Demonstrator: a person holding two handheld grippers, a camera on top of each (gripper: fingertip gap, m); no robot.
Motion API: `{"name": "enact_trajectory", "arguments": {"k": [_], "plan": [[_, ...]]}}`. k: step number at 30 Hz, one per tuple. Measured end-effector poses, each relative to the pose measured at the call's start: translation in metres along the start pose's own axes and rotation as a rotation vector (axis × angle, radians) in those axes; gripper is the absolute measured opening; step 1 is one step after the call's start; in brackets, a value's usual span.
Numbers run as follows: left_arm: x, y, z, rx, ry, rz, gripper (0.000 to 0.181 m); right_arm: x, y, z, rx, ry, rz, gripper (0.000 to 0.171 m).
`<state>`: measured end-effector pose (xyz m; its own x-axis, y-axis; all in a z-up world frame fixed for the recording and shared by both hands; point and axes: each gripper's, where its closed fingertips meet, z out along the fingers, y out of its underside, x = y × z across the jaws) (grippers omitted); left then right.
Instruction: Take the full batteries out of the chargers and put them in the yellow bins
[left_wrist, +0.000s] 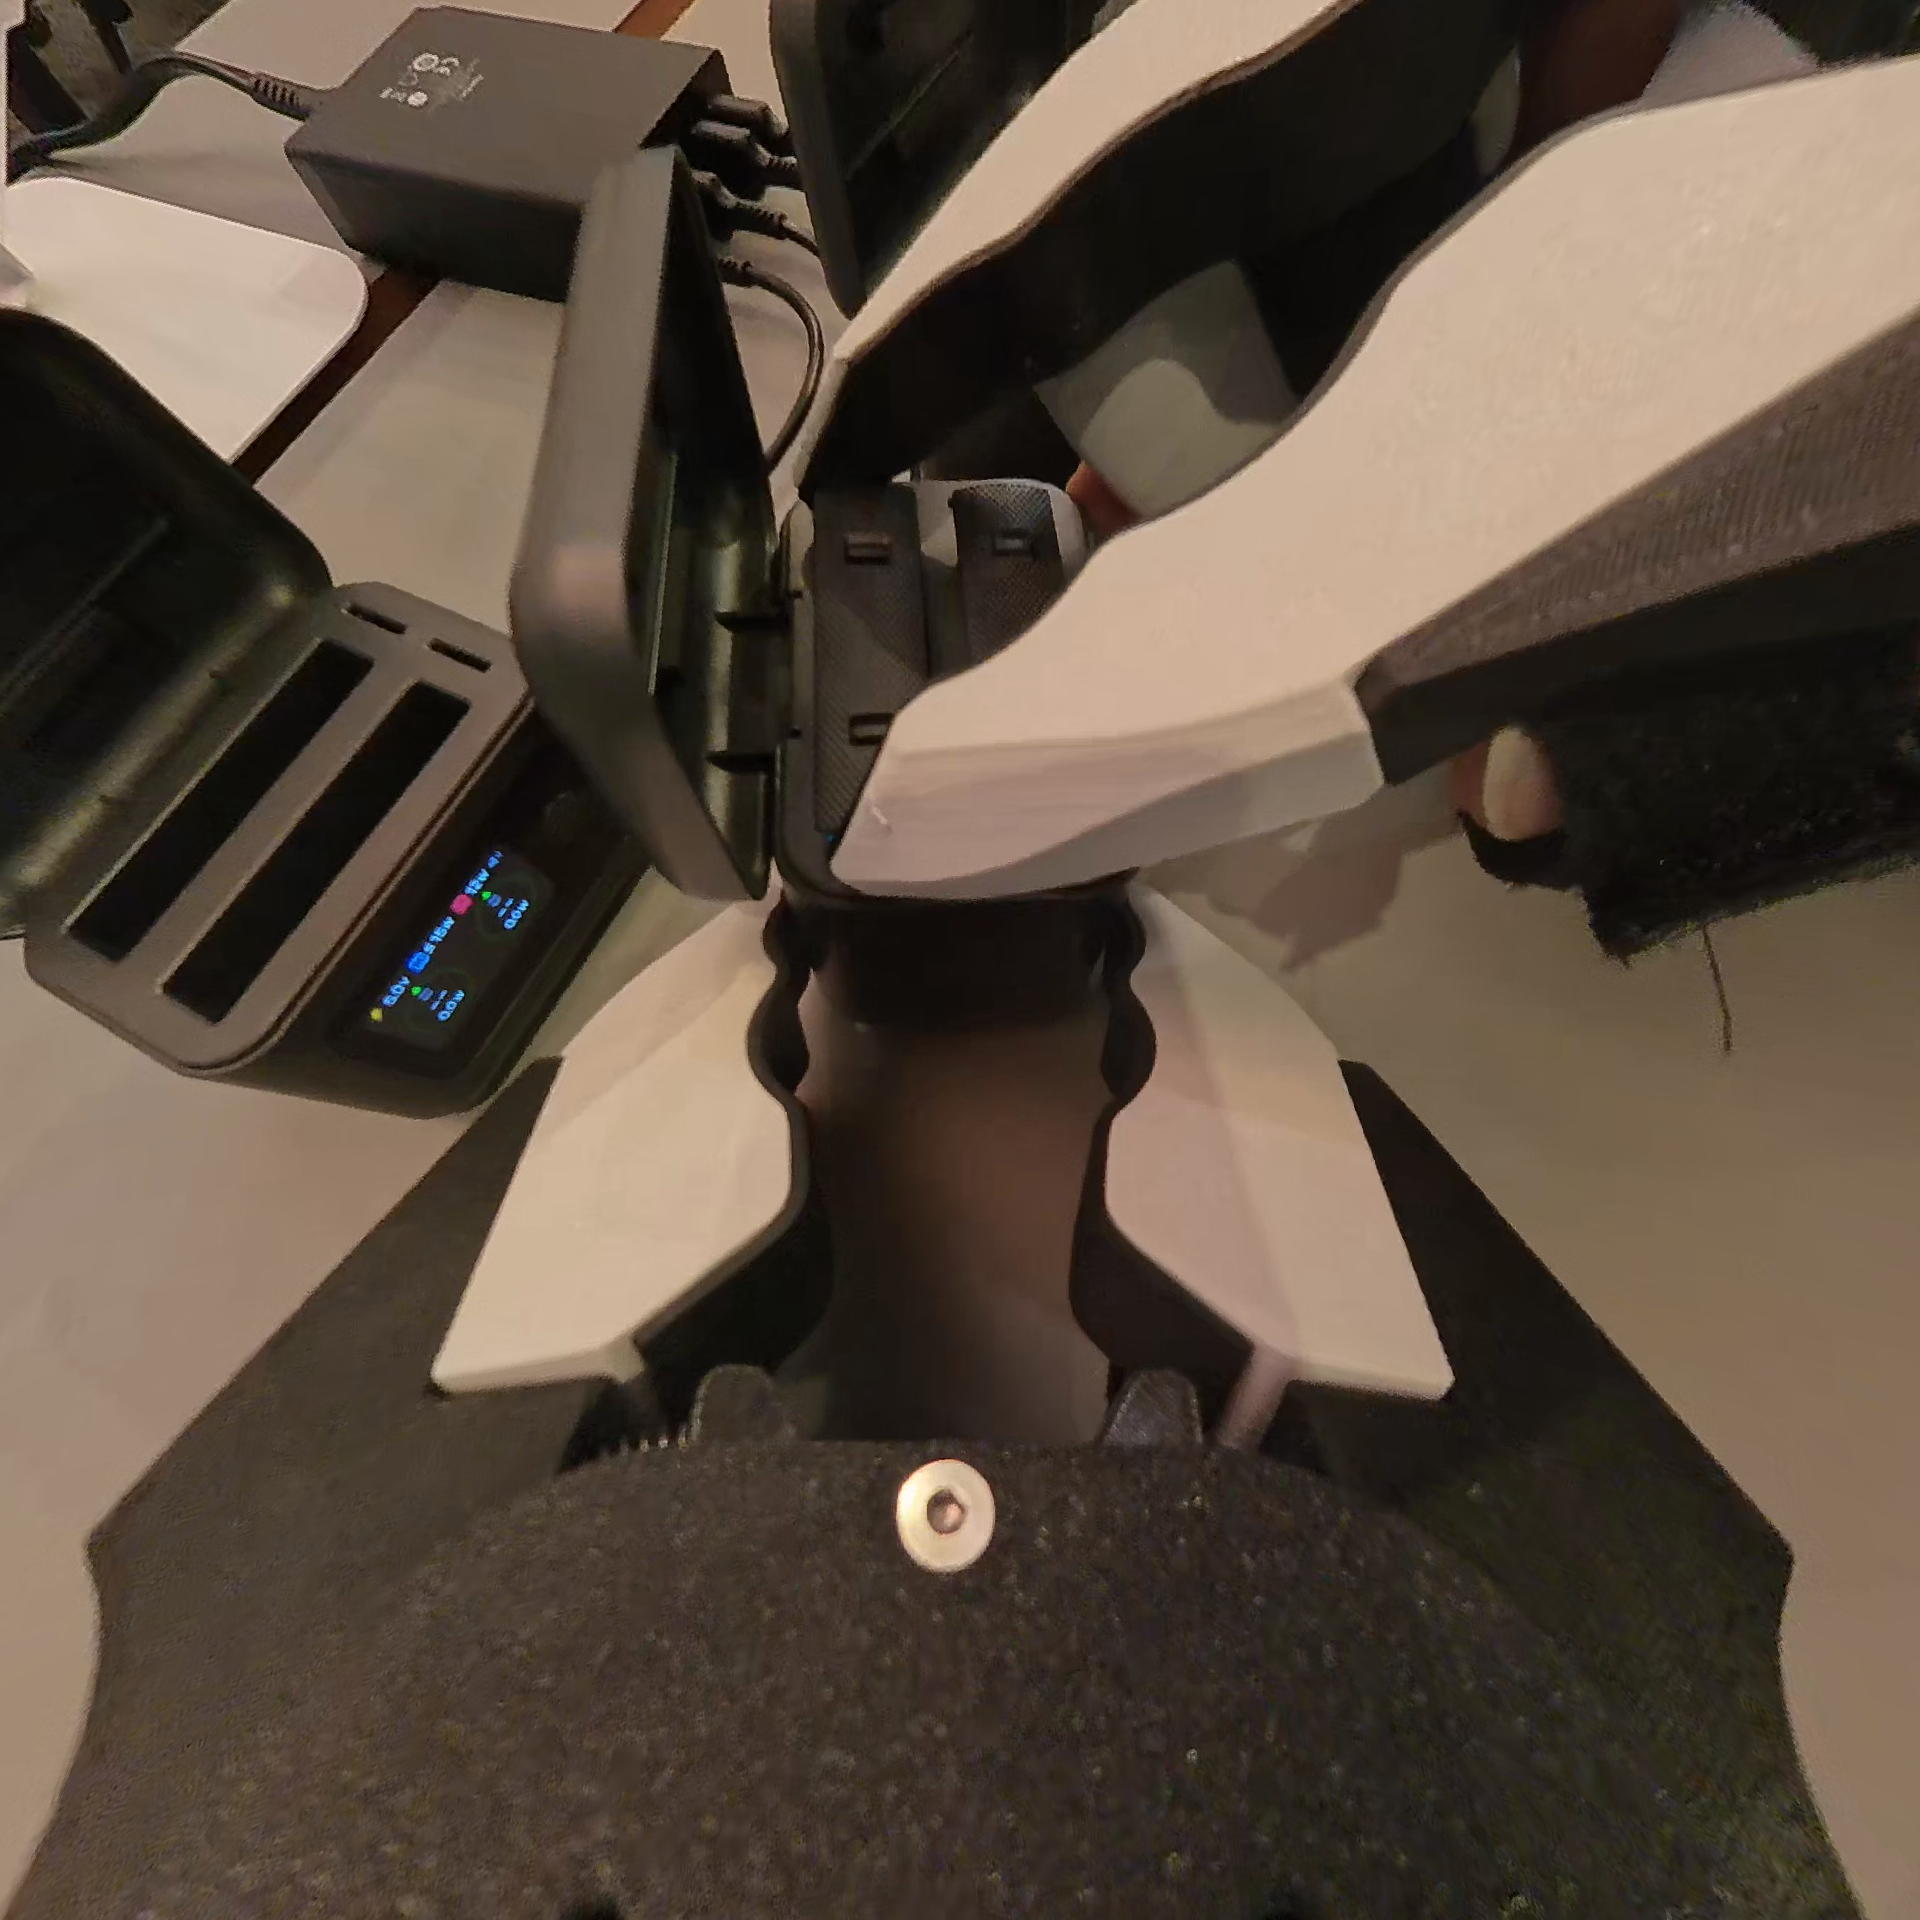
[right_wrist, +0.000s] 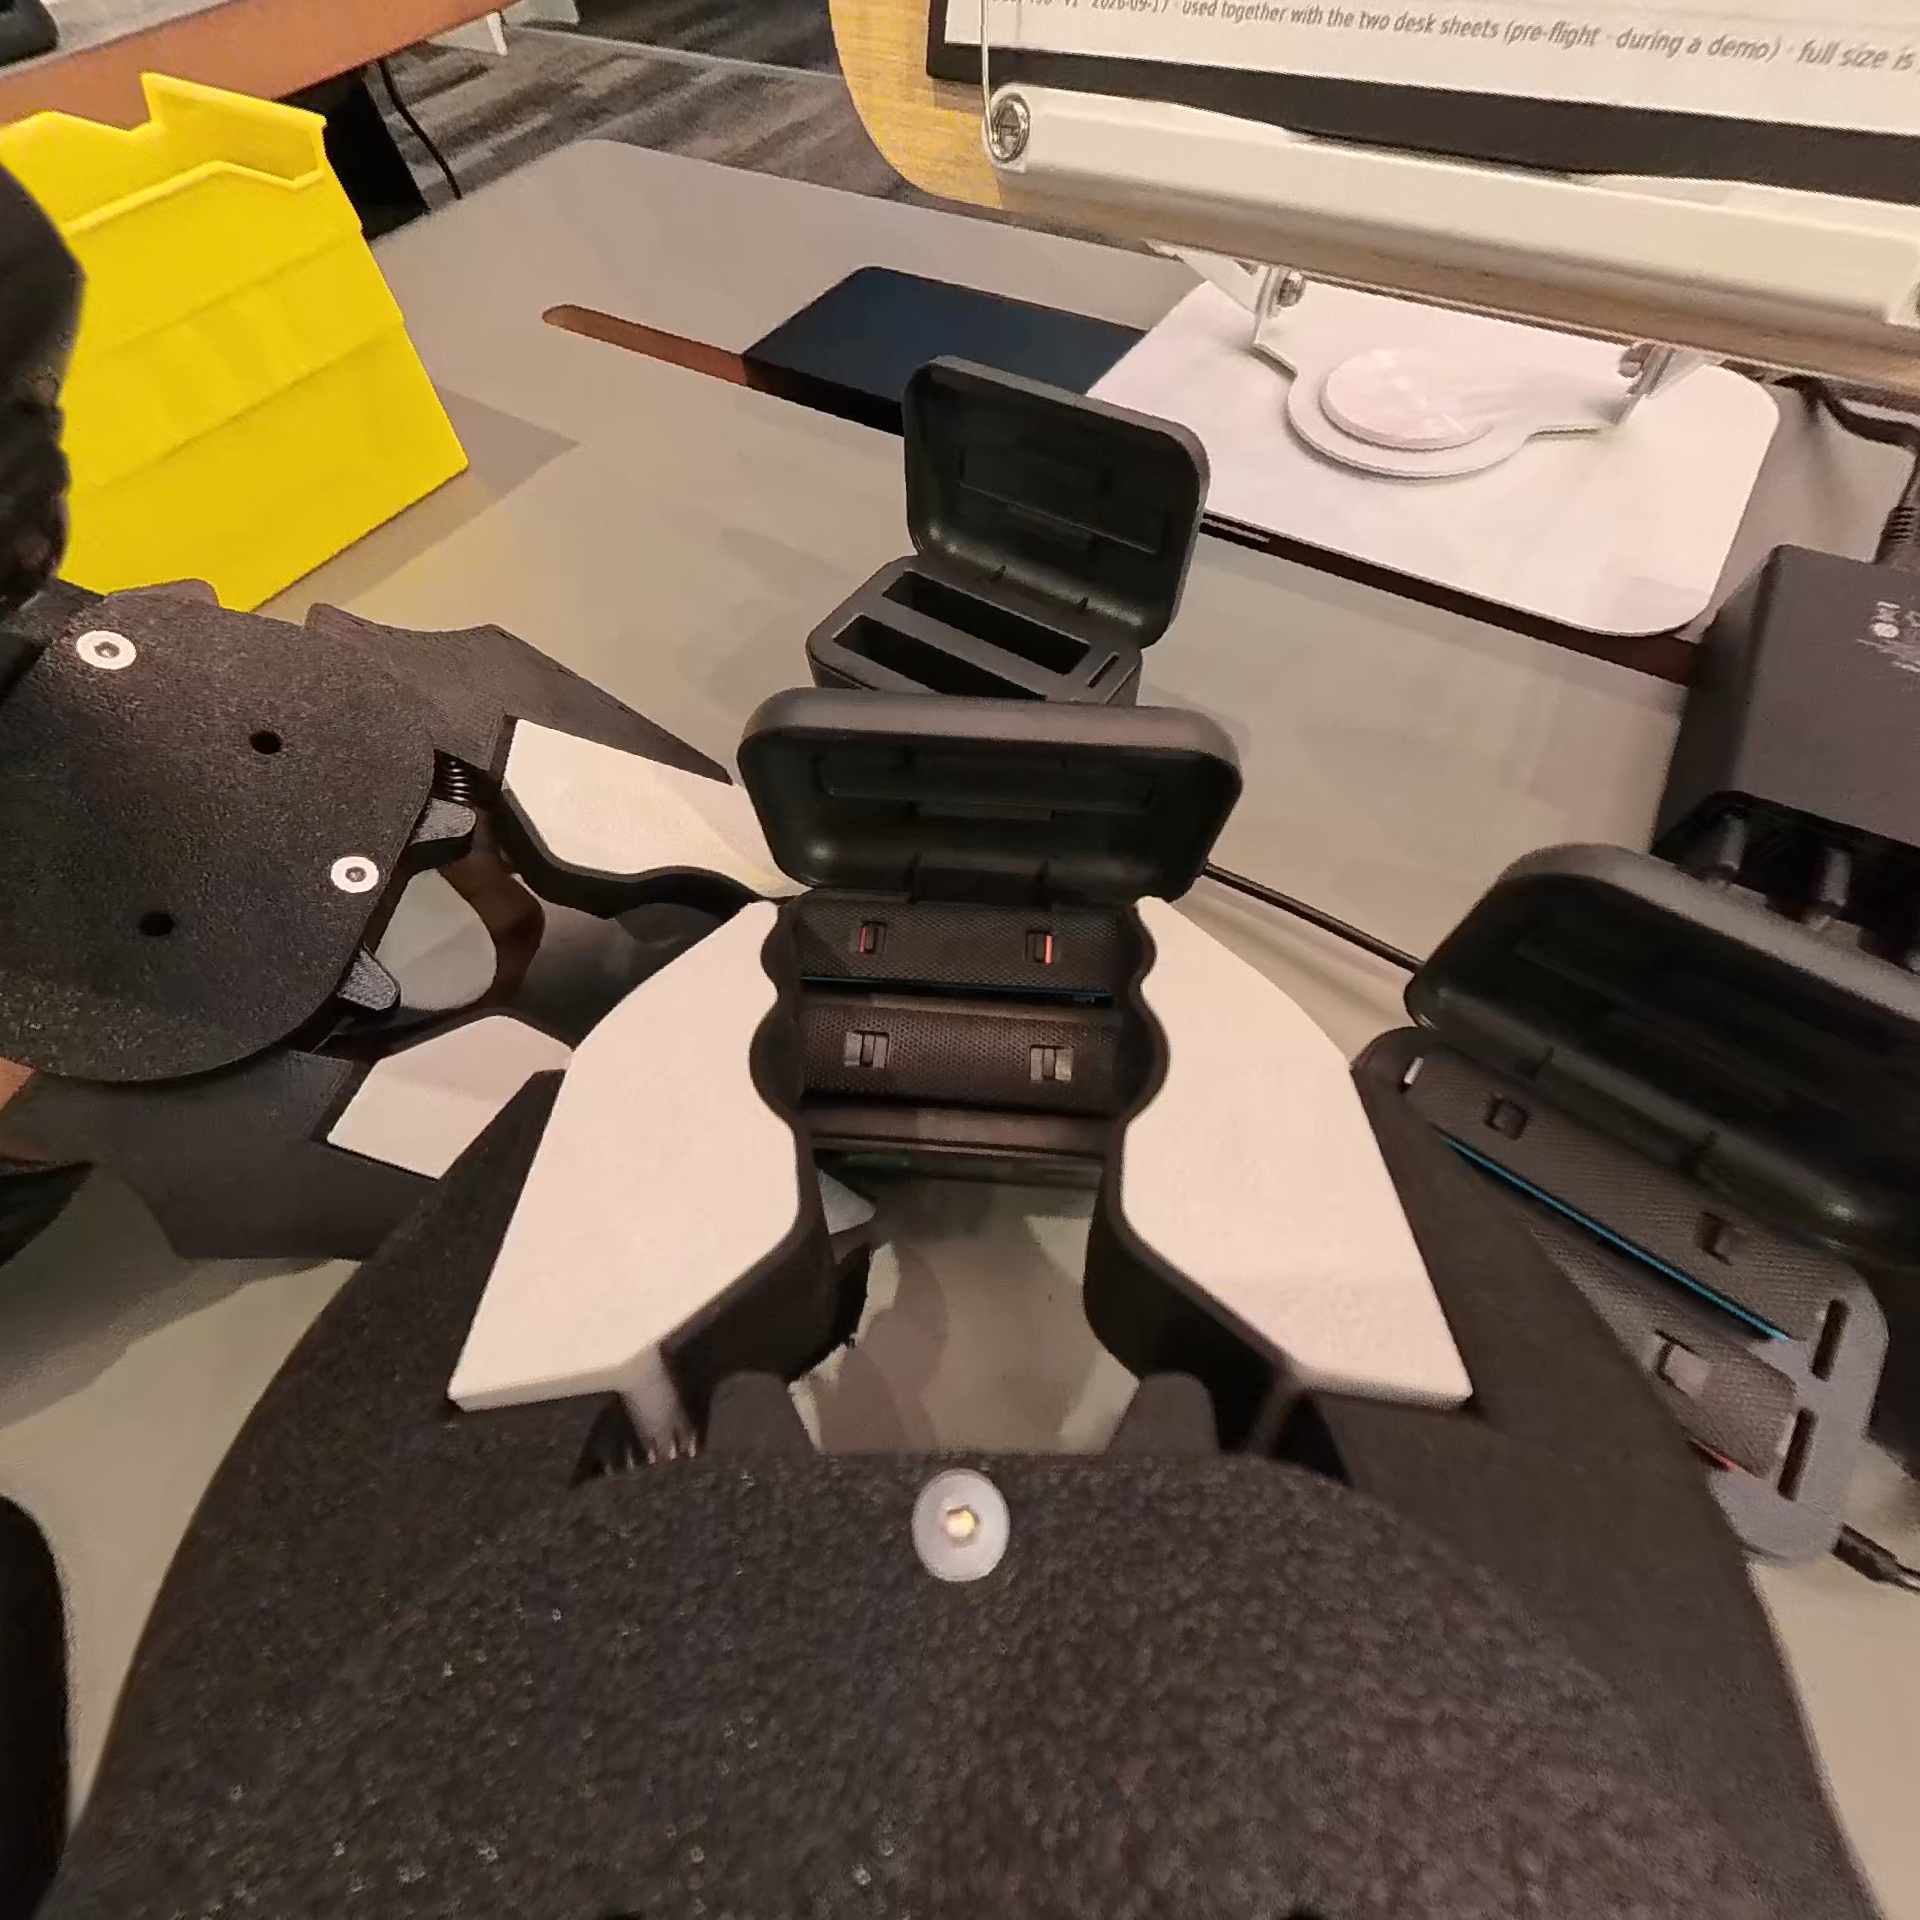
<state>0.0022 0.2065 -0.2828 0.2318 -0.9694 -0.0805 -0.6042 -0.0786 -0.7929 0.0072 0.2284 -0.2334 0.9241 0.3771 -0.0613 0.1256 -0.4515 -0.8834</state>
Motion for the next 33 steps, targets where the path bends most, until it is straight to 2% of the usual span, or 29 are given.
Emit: {"name": "enact_trajectory", "arguments": {"k": [11, 14, 22, 28, 33], "plan": [[0.0, 0.001, 0.001, -0.001, 0.006, 0.002, 0.056, 0.001, -0.001, 0.0, 0.015, -0.005, 0.015, 0.059], [0.0, 0.006, 0.003, -0.033, 0.001, 0.016, 0.056, 0.004, -0.031, -0.015, 0.119, -0.037, 0.056, 0.058], [-0.003, 0.006, 0.001, -0.031, -0.002, 0.0, 0.056, 0.023, -0.061, -0.052, 0.201, -0.049, 0.1, 0.059], [-0.012, 0.008, -0.001, -0.033, -0.039, -0.018, 0.056, 0.037, -0.067, -0.068, 0.231, -0.027, 0.118, 0.059], [-0.015, 0.009, -0.001, -0.036, -0.06, -0.023, 0.058, 0.064, -0.074, -0.1, 0.263, 0.037, 0.101, 0.059]]}}
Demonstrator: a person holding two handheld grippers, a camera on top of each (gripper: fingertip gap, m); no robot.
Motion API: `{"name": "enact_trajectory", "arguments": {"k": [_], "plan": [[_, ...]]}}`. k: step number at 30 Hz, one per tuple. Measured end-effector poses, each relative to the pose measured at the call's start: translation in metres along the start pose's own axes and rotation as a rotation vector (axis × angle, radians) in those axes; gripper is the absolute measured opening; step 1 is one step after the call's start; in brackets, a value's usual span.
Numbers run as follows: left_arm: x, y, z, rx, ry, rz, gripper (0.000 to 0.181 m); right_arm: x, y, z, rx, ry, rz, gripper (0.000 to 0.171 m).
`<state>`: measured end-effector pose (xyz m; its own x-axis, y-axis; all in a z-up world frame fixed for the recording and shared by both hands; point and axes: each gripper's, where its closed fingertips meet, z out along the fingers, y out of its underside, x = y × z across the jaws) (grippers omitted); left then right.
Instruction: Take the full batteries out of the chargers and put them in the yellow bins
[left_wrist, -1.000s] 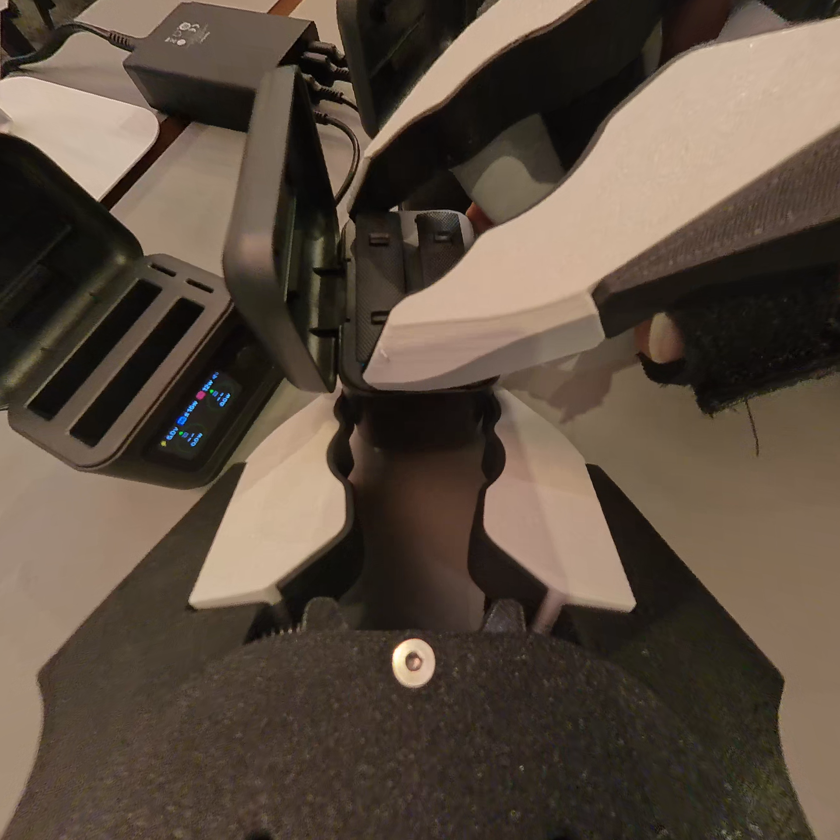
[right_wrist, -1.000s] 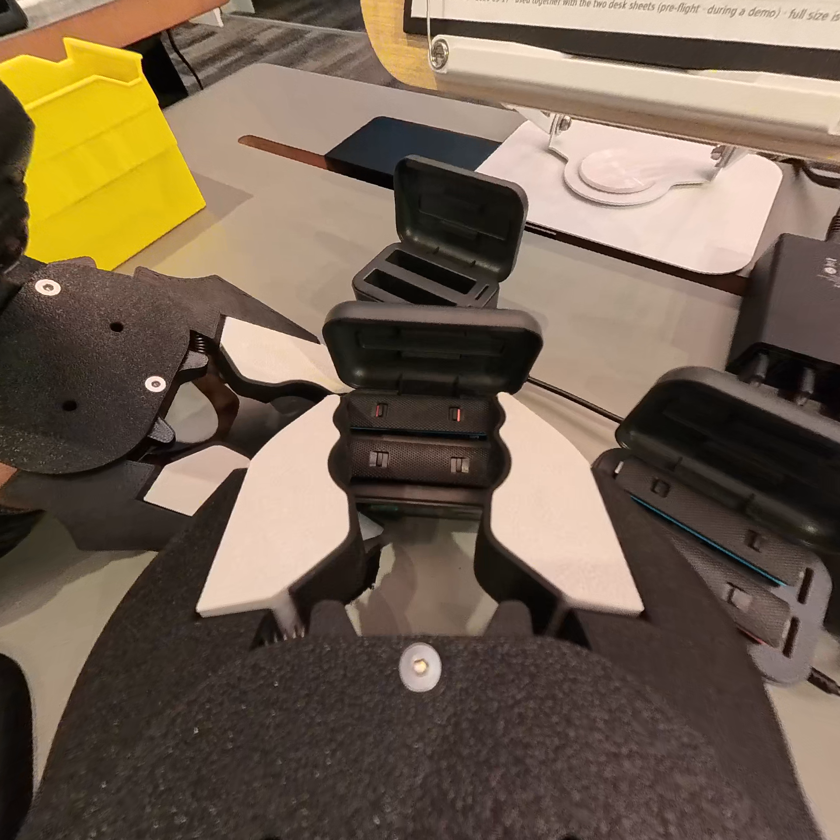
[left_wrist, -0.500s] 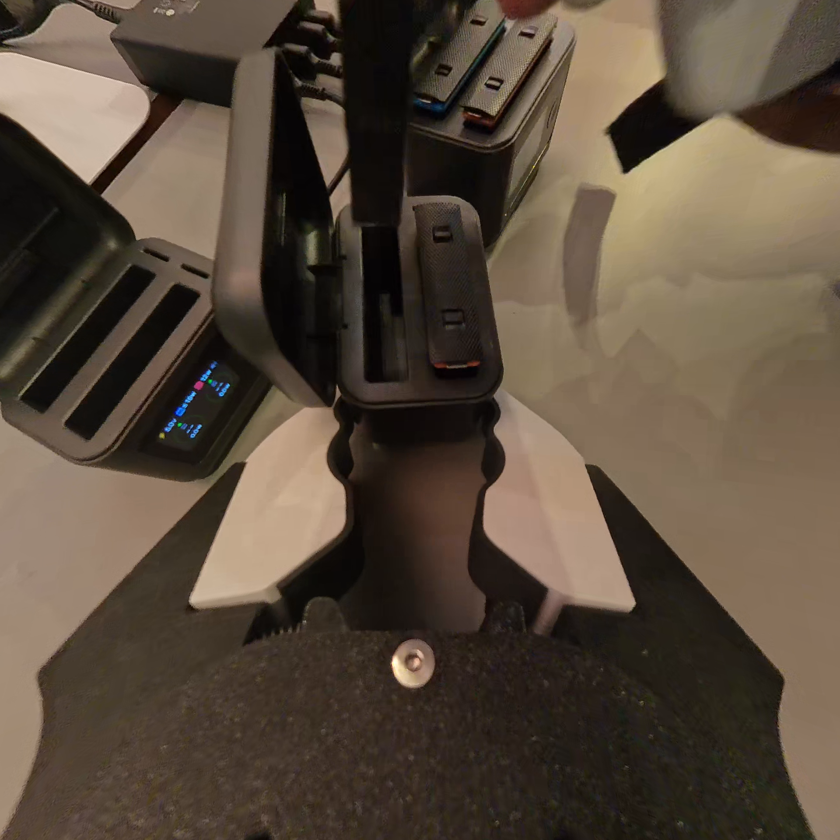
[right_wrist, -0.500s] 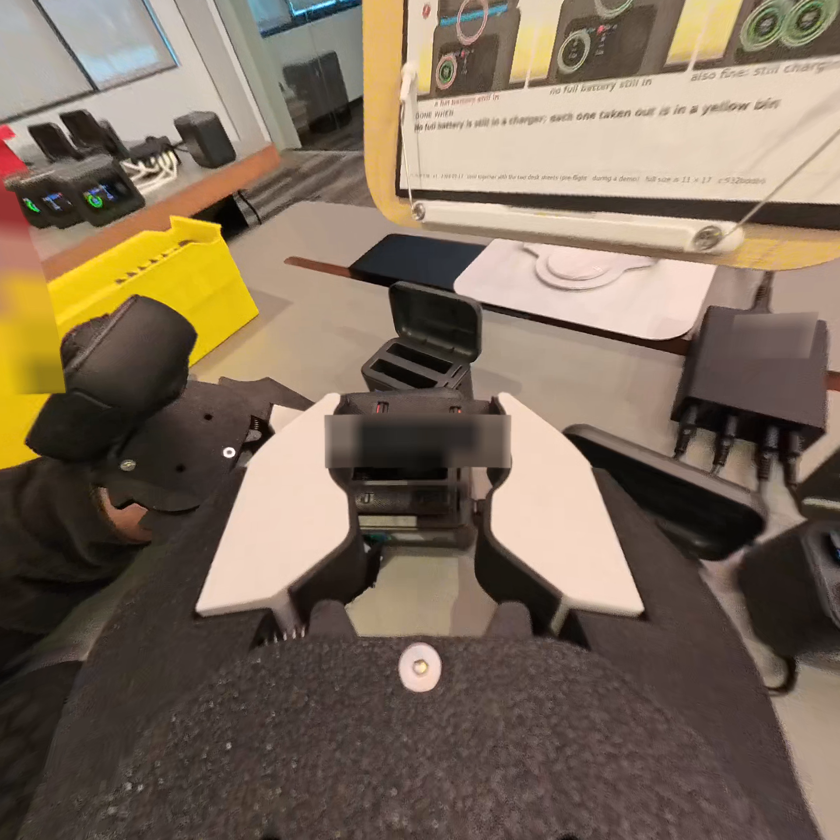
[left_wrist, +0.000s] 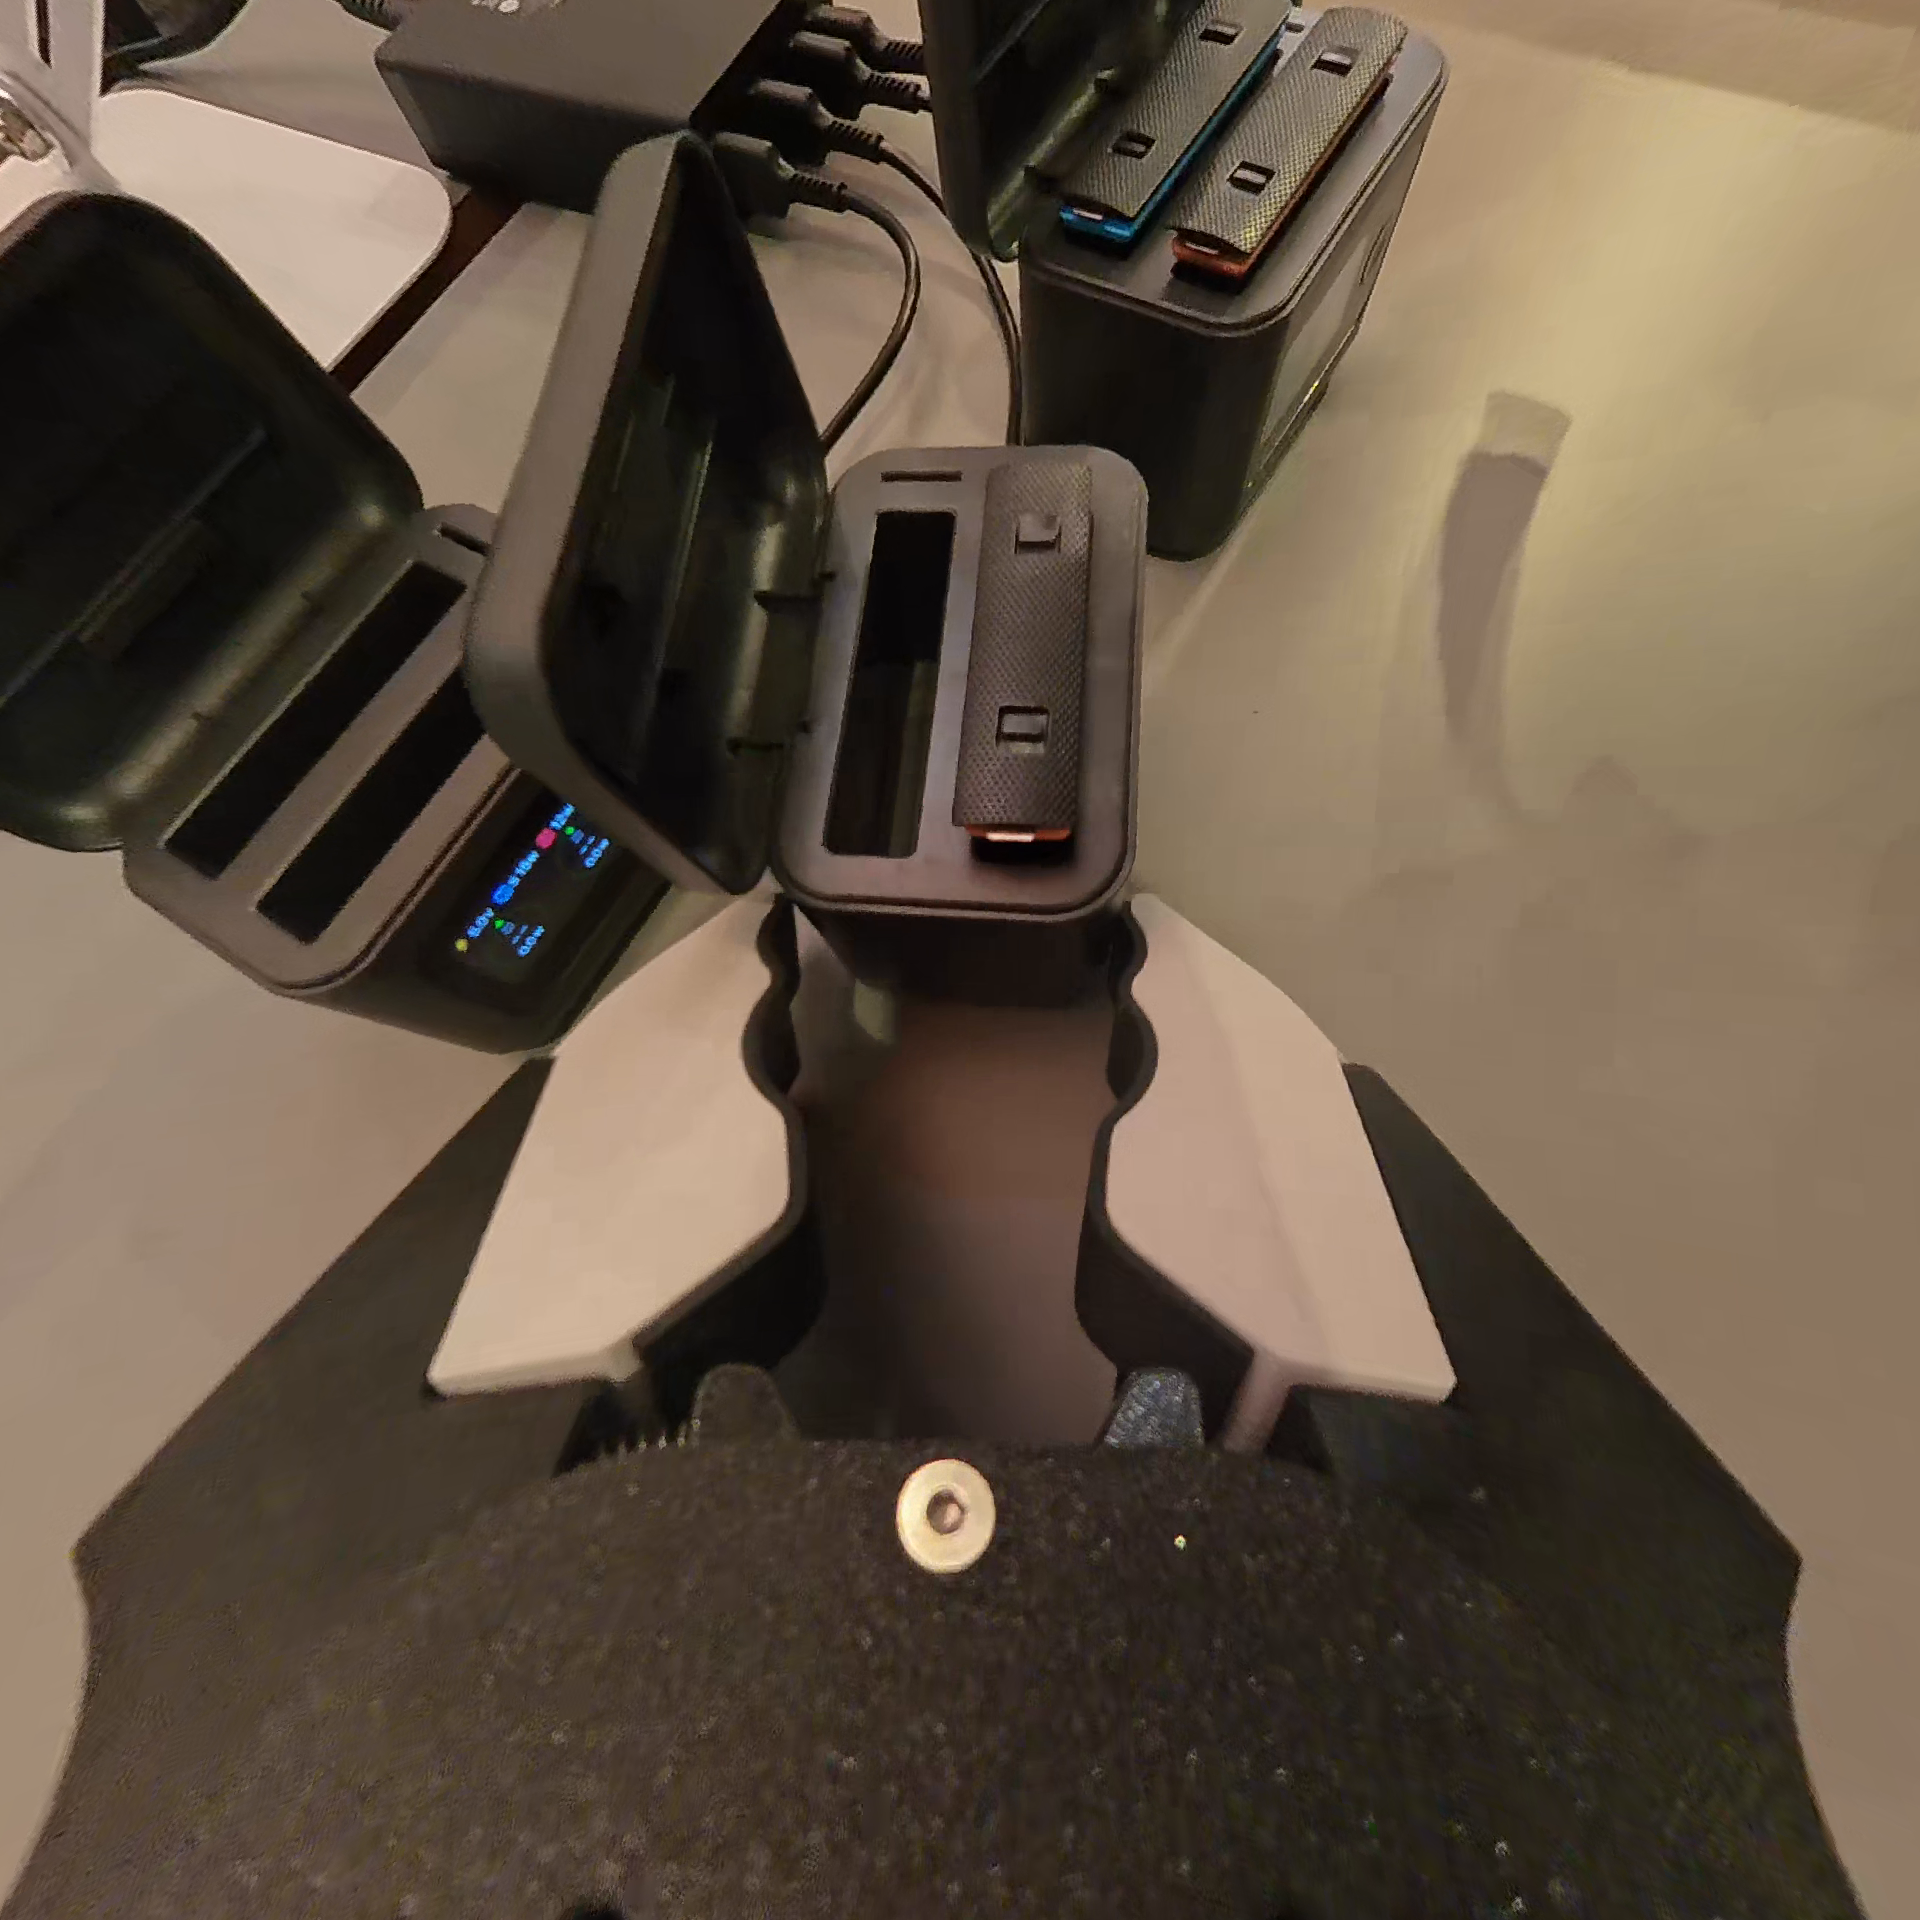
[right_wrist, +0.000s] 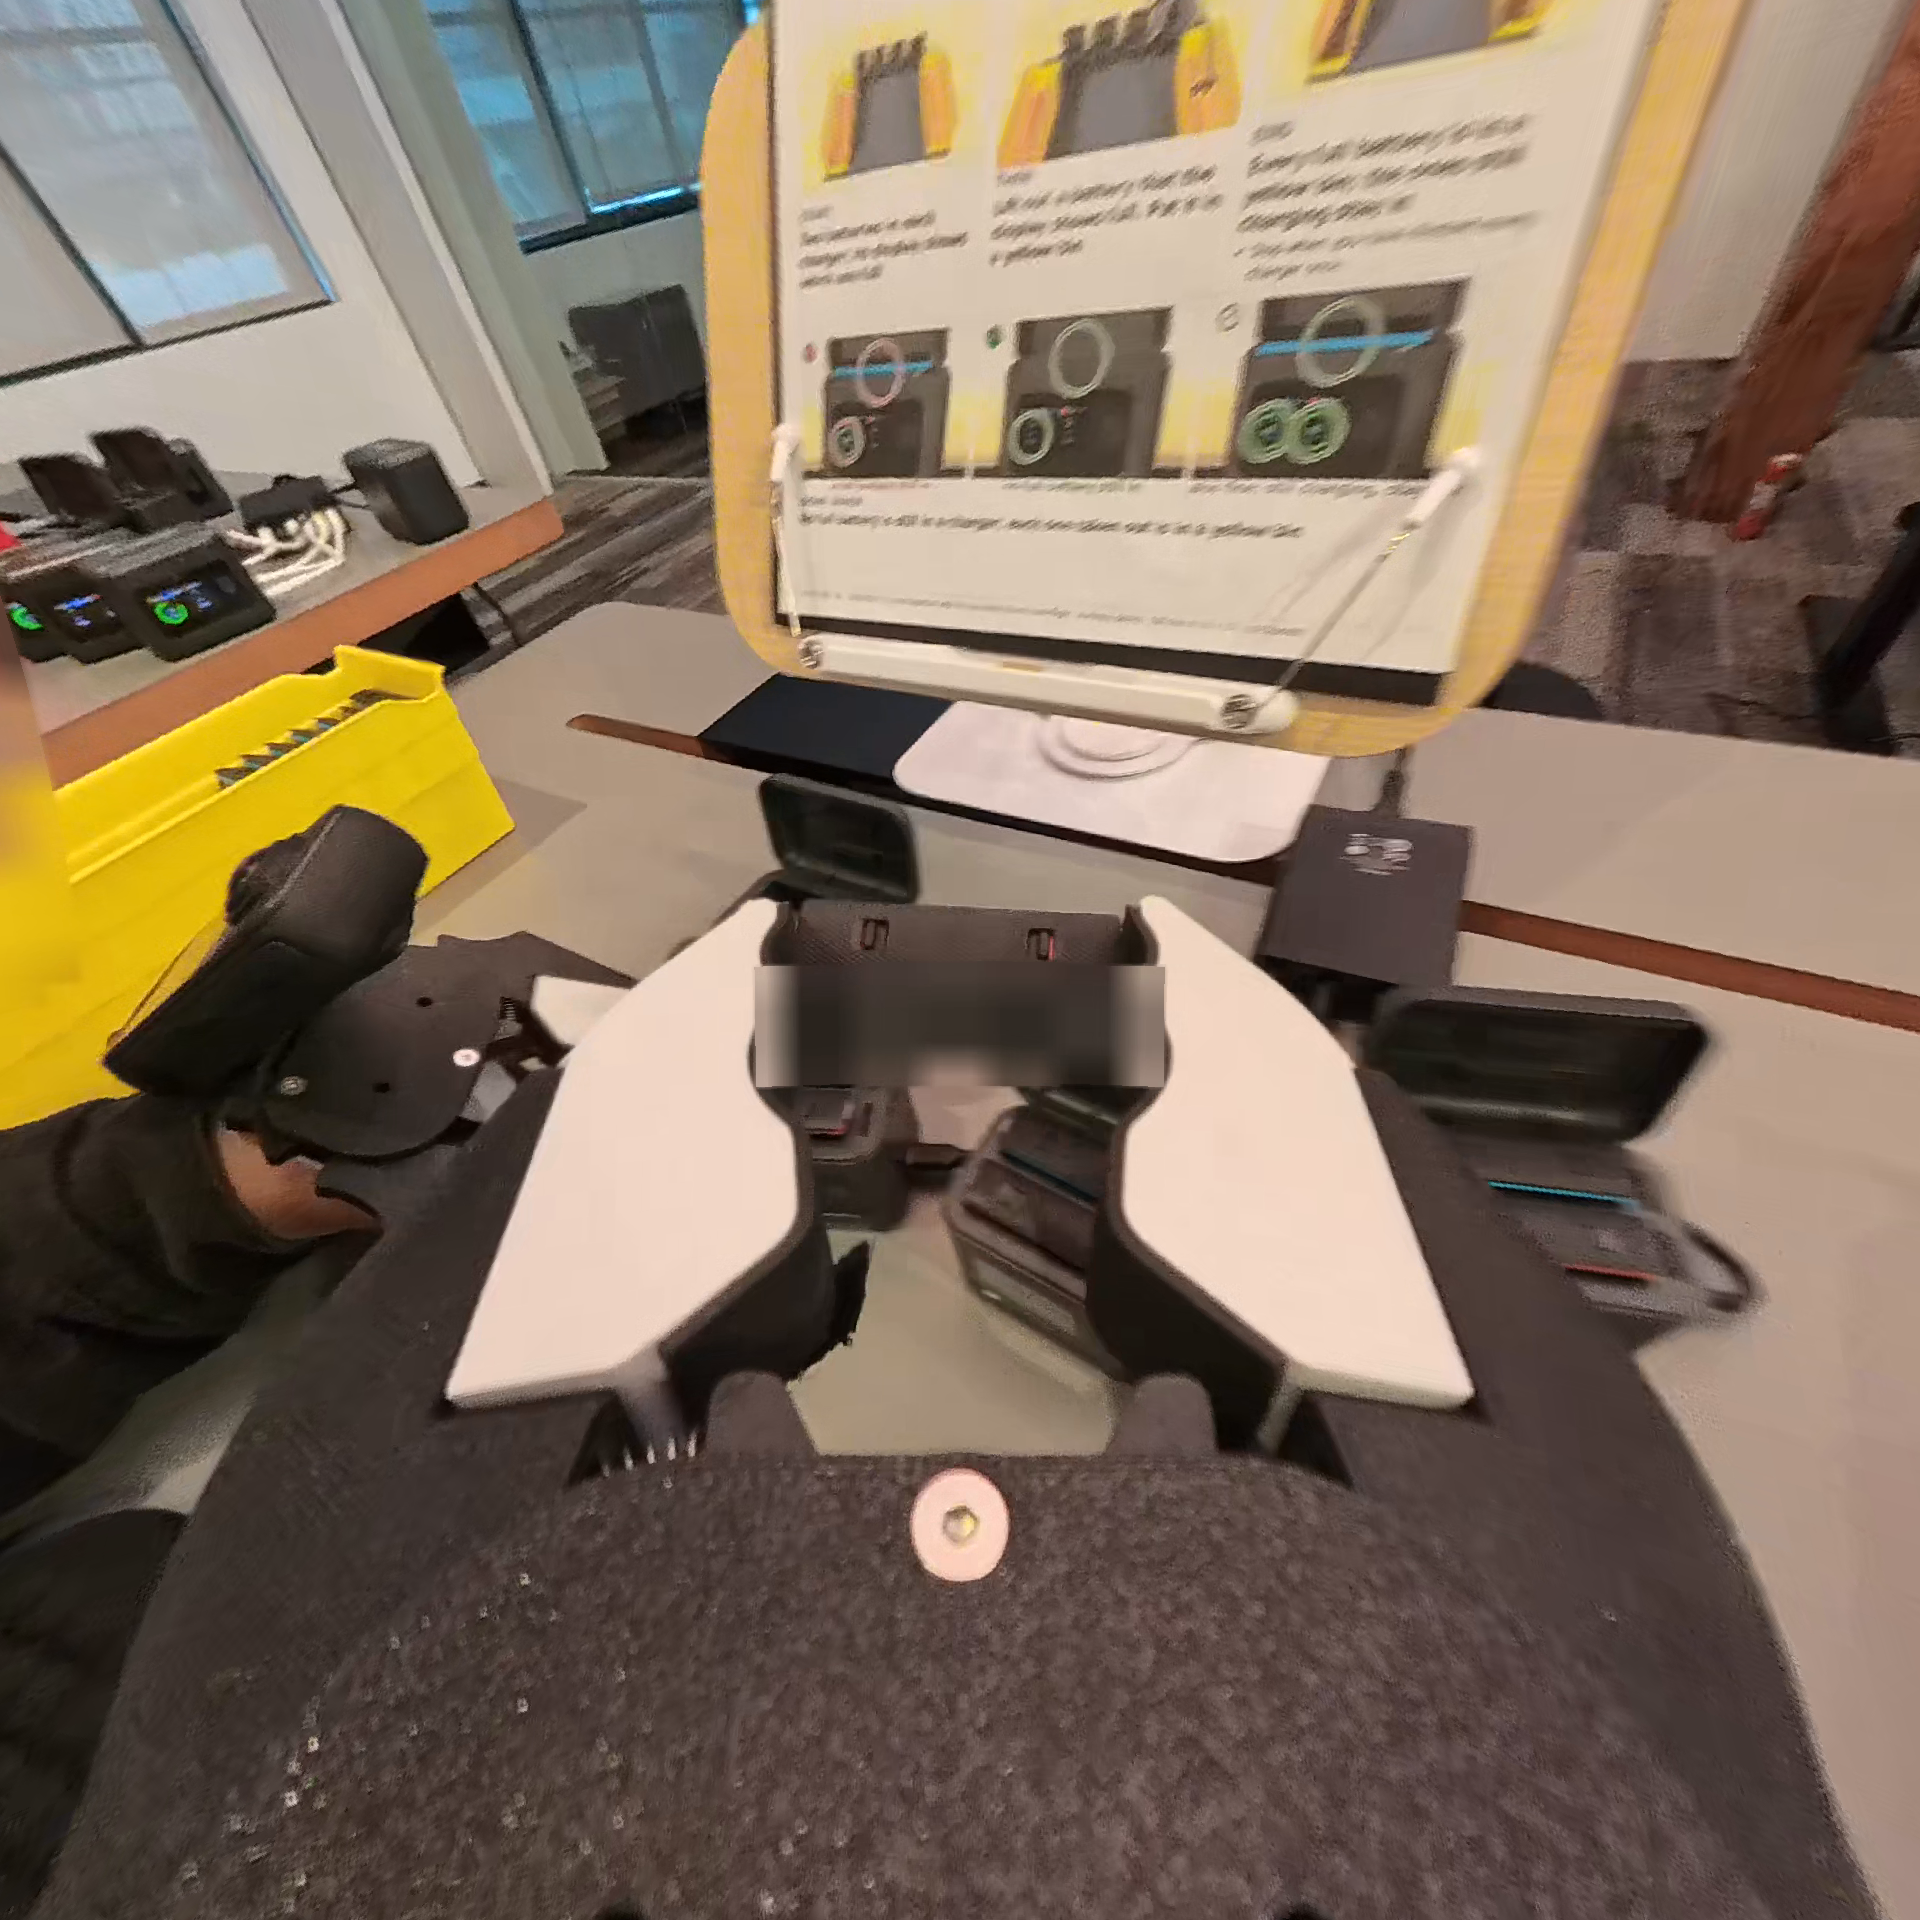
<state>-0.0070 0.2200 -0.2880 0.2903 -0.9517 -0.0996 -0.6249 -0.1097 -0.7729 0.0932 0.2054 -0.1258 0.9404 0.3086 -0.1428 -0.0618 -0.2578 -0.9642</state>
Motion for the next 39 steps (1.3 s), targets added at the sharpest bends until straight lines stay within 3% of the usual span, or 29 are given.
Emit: {"name": "enact_trajectory", "arguments": {"k": [13, 22, 26, 32, 39], "plan": [[-0.006, 0.001, -0.001, -0.002, -0.036, -0.011, 0.057, 0.181, -0.052, -0.143, -0.005, 0.38, -0.097, 0.06], [-0.007, 0.001, -0.001, -0.002, -0.04, -0.01, 0.057, 0.283, -0.017, -0.224, -0.177, 0.564, -0.003, 0.06], [-0.007, 0.001, -0.001, -0.003, -0.039, -0.011, 0.057, 0.302, 0.02, -0.238, -0.321, 0.579, 0.047, 0.06], [-0.006, 0.001, -0.001, 0.0, -0.043, -0.005, 0.055, 0.291, 0.075, -0.237, -0.519, 0.547, 0.075, 0.06], [-0.006, 0.001, -0.001, 0.0, -0.041, -0.004, 0.055, 0.29, 0.105, -0.235, -0.558, 0.601, 0.081, 0.06]]}}
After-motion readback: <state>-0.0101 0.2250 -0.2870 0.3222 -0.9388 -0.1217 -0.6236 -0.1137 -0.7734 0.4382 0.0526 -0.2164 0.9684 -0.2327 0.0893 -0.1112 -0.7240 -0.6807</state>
